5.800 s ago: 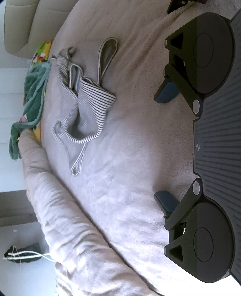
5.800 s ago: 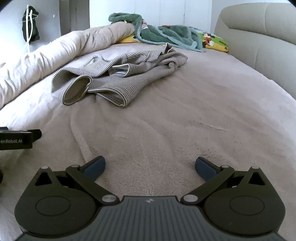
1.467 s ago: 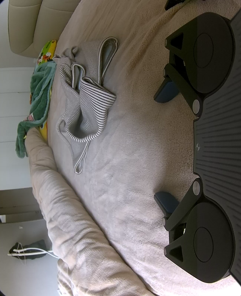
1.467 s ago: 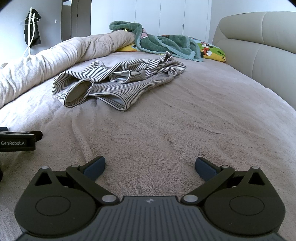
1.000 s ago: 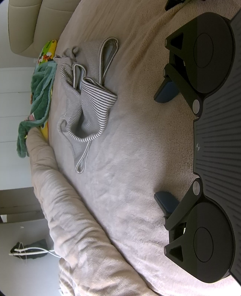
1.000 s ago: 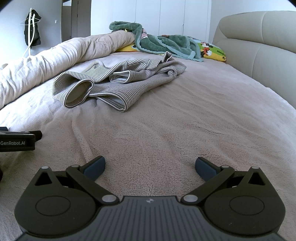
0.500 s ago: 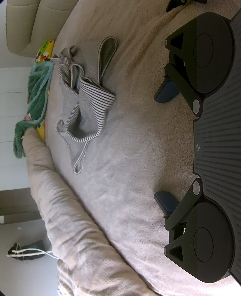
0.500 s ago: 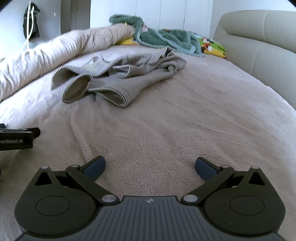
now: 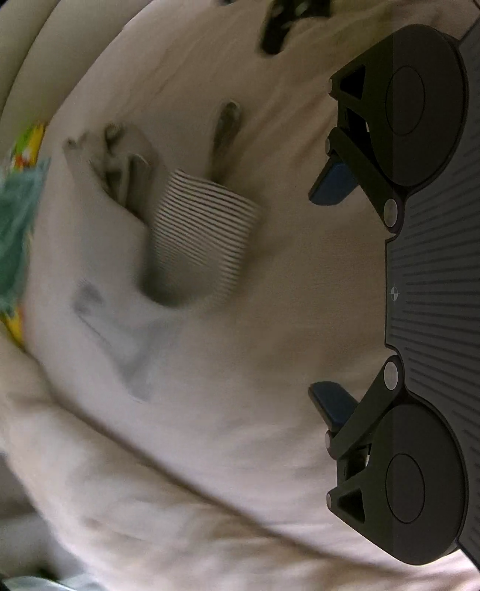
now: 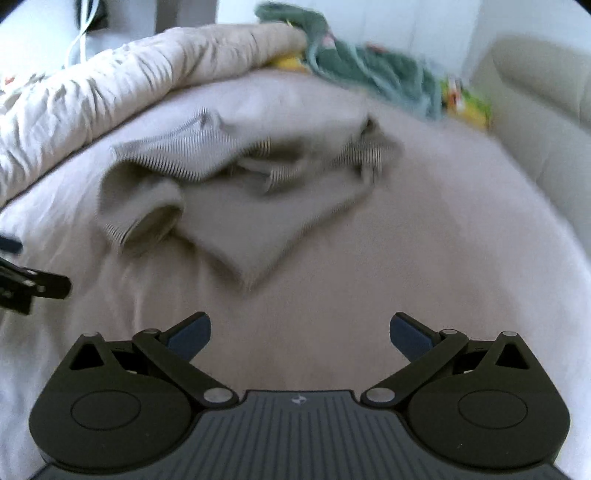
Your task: Fold clothes
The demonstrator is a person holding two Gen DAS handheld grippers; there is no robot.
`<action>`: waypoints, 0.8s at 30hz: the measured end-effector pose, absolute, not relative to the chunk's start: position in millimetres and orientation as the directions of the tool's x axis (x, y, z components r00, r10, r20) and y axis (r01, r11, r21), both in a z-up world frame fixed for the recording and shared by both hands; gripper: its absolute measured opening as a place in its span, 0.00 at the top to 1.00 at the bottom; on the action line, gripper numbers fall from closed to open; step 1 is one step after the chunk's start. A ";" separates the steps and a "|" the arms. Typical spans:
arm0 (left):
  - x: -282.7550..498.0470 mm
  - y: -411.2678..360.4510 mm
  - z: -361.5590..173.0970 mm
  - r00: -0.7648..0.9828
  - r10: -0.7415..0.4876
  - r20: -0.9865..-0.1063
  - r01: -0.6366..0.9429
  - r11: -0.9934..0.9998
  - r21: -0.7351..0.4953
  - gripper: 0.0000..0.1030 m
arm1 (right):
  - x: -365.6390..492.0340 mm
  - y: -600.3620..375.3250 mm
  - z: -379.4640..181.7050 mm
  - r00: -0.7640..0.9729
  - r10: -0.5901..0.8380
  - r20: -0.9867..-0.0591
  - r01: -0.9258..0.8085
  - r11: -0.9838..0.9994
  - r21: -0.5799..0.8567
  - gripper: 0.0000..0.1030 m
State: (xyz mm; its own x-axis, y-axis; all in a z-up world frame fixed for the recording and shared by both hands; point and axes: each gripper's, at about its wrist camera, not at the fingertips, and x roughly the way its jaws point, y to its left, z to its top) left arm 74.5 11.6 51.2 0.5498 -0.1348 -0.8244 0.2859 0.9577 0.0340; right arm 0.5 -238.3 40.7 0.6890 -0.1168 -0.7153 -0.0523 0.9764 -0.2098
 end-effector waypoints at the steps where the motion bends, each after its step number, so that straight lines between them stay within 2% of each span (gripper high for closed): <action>1: 83.6 6.0 52.6 0.544 -0.148 -0.826 0.326 0.944 0.045 0.00 | 12.4 -234.5 37.5 0.677 -0.131 -0.724 -0.068 0.969 -0.239 0.00; 6: 145.7 -26.4 43.7 0.558 -0.103 -0.824 0.447 0.873 0.194 0.00 | 58.5 -218.1 22.6 0.635 -0.174 -0.753 -0.137 0.934 -0.331 0.00; 8: 171.2 -21.7 57.0 0.689 0.018 -0.725 0.303 0.901 0.311 0.00 | 64.3 -211.4 19.5 0.656 -0.204 -0.727 -0.137 0.915 -0.380 0.00; 9: 184.6 -6.0 75.8 0.765 0.079 -0.639 0.151 0.943 0.297 0.00 | 65.7 -208.0 18.8 0.674 -0.223 -0.704 -0.130 0.903 -0.410 0.00; 11: 203.3 37.4 109.9 0.840 0.171 -0.515 -0.130 0.985 0.116 0.00 | 68.5 -203.4 17.0 0.718 -0.283 -0.636 -0.086 0.870 -0.485 0.00; 13: 221.6 78.3 125.4 0.834 0.245 -0.495 -0.291 0.957 -0.017 0.00 | 73.3 -201.0 13.1 0.736 -0.334 -0.588 -0.045 0.844 -0.535 0.00; 15: 235.9 104.0 124.7 0.807 0.281 -0.519 -0.337 0.942 -0.014 0.00 | 77.4 -202.9 8.9 0.730 -0.371 -0.574 0.000 0.839 -0.543 0.00; 18: 235.7 114.2 109.7 0.804 0.217 -0.554 -0.206 0.975 0.083 0.00 | 84.6 -210.8 10.5 0.708 -0.394 -0.586 0.066 0.863 -0.501 0.00; 20: 223.8 108.6 99.7 0.802 0.101 -0.589 -0.034 0.992 0.125 0.00 | 93.5 -220.8 22.2 0.710 -0.394 -0.584 0.099 0.876 -0.472 0.00; 22: 206.8 90.5 91.3 0.784 -0.040 -0.620 0.187 0.967 0.175 0.00 | 103.3 -239.0 49.8 0.746 -0.441 -0.499 0.194 0.861 -0.469 0.00; 24: 189.4 71.1 82.9 0.735 -0.171 -0.656 0.401 0.890 0.218 0.00 | 113.3 -256.9 85.7 0.745 -0.577 -0.334 0.383 0.781 -0.493 0.00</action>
